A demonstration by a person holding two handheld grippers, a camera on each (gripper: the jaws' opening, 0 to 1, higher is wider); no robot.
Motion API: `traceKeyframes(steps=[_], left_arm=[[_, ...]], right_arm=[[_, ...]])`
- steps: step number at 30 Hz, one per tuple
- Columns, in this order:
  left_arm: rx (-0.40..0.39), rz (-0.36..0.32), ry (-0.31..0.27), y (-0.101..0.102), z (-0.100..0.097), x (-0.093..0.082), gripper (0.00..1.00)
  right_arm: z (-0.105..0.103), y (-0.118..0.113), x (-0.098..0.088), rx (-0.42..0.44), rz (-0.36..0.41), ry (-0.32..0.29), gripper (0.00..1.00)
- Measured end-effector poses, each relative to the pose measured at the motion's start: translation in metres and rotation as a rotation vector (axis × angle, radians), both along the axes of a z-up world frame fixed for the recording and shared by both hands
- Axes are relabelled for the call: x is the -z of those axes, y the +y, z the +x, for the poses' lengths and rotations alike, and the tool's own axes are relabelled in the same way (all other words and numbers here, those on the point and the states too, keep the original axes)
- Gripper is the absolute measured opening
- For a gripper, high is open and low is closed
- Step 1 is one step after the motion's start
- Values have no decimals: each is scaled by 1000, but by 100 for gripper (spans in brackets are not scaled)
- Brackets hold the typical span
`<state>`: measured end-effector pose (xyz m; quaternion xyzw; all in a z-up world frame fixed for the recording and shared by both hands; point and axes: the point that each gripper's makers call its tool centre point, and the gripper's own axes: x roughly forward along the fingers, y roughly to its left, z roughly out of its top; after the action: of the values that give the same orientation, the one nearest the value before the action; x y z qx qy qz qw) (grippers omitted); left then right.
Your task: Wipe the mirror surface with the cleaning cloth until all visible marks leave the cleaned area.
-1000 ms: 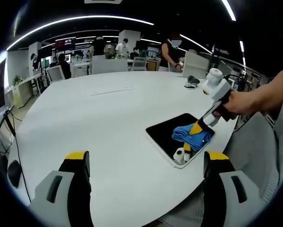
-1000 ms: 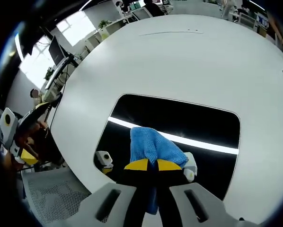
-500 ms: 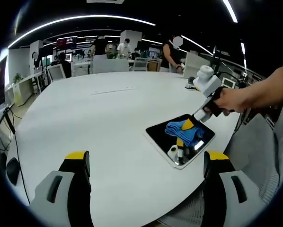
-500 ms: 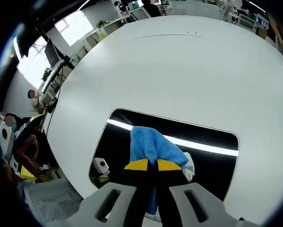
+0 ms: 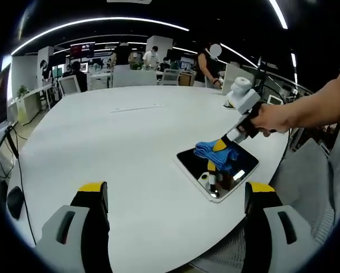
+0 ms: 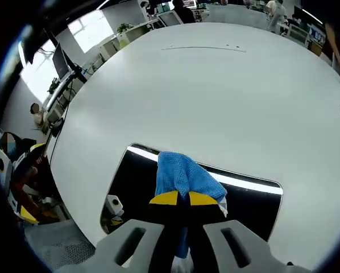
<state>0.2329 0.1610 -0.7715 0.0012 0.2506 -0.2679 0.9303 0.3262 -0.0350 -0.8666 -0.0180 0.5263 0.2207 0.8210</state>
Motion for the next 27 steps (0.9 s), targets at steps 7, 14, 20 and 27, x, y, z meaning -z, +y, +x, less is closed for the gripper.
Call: traceKeyframes(steps=[7,14,20,27], left_arm=[[6,15,-1,0,-3,0,99],[-7,19,7,6,-6,1,99],[-4,31,10,8,-7,3,99],[-14,34,1,14,-3,-2,99]], right_arm=[[9,0,0,-15,-6,-12,0],[19,2,-1,-26,-17,-22,0],[27,4,-1,-23,-22,-32,0],[29,4,0,-50,-34,-38,0]])
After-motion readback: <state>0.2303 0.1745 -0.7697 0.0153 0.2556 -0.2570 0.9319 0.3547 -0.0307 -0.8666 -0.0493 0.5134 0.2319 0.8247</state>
